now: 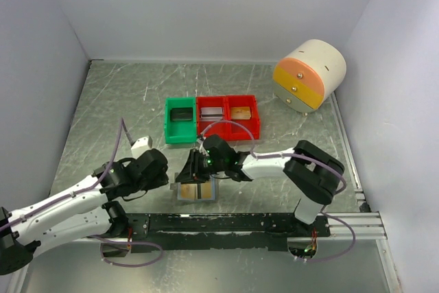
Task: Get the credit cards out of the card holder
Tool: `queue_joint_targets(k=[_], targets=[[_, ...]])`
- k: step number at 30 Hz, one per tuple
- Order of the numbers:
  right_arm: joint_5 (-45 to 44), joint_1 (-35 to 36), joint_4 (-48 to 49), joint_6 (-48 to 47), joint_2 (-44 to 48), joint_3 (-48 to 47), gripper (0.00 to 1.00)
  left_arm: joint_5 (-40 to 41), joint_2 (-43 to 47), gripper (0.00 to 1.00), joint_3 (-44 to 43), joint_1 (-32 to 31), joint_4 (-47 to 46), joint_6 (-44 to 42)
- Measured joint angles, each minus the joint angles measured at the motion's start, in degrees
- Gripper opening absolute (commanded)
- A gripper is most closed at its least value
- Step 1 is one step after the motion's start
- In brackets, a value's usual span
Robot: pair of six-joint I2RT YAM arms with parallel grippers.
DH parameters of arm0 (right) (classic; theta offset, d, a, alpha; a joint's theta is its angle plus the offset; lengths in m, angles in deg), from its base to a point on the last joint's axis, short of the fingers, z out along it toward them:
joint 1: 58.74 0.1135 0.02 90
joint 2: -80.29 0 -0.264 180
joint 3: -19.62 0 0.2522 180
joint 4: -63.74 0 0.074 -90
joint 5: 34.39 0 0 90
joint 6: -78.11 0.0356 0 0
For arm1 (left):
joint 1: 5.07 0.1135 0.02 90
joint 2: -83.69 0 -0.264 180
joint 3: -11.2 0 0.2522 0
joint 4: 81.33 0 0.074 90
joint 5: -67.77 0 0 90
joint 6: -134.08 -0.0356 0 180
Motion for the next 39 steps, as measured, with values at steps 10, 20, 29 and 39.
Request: queue_joint_targets(k=[10, 20, 29, 39], targets=[[-10.3, -0.2, -9.2, -2.5, 13.4, 5.7, 0.26, -8.2, -5.8, 0.42, -3.6, 0.0, -7.8, -7.6], [-10.6, 0.0, -9.7, -2.5, 7.2, 8.2, 0.25, -19.0, -14.7, 0.32, -5.1, 0.0, -15.1, -11.4], [-10.2, 0.2, -9.2, -3.1, 5.0, 7.0, 0.25, -19.6, -22.4, 0.25, -3.1, 0.0, -16.3, -11.1], [-10.9, 0.5, -10.5, -3.6, 3.7, 5.2, 0.25, -17.0, -25.3, 0.2, 0.4, 0.0, -16.1, -9.4]])
